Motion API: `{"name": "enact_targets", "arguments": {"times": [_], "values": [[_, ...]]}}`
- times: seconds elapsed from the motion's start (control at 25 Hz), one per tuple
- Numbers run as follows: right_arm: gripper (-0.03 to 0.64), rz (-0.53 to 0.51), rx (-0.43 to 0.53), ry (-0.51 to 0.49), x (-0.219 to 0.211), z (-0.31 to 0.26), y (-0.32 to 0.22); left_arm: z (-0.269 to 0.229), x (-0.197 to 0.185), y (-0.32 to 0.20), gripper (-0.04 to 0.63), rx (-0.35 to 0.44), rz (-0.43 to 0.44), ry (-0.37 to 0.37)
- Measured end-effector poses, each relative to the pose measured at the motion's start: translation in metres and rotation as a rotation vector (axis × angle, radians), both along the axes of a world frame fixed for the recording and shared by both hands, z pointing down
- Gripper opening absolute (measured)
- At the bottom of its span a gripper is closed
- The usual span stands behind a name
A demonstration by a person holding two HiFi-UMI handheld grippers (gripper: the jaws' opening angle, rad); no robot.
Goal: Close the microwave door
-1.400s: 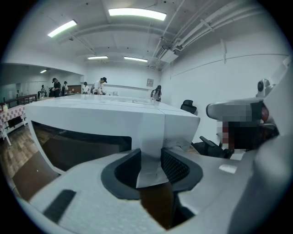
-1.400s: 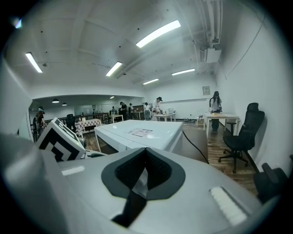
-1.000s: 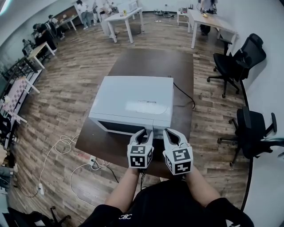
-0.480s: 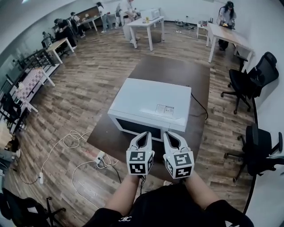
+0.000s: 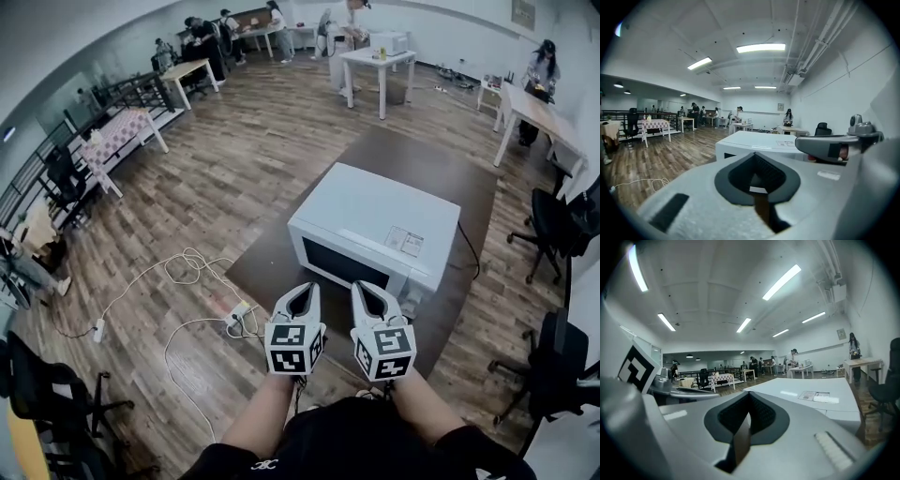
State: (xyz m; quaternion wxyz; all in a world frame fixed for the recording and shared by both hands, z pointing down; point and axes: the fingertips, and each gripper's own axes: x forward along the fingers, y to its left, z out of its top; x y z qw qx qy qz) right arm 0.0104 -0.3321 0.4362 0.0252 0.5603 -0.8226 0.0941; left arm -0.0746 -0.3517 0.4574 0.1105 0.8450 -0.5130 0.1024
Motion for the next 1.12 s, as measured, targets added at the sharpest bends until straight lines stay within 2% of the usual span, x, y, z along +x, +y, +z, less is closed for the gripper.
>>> {"name": "enact_targets", "arguments": {"times": [0.2,0.4,1.12], "values": [[0.006,-0.058,0.008,0.049,-0.036,-0.002,0.002,-0.001,-0.042,0.008,0.011,-0.005,-0.077,0.009],[0.006,-0.079,-0.002,0.045,-0.050,0.000,0.004,0.001,-0.059,0.013,0.011,-0.010,-0.109,0.012],[0.007,-0.074,-0.037,0.065,-0.041,0.014,0.012,0.013,-0.044,0.019,0.011,-0.042,-0.080,0.017]]}}
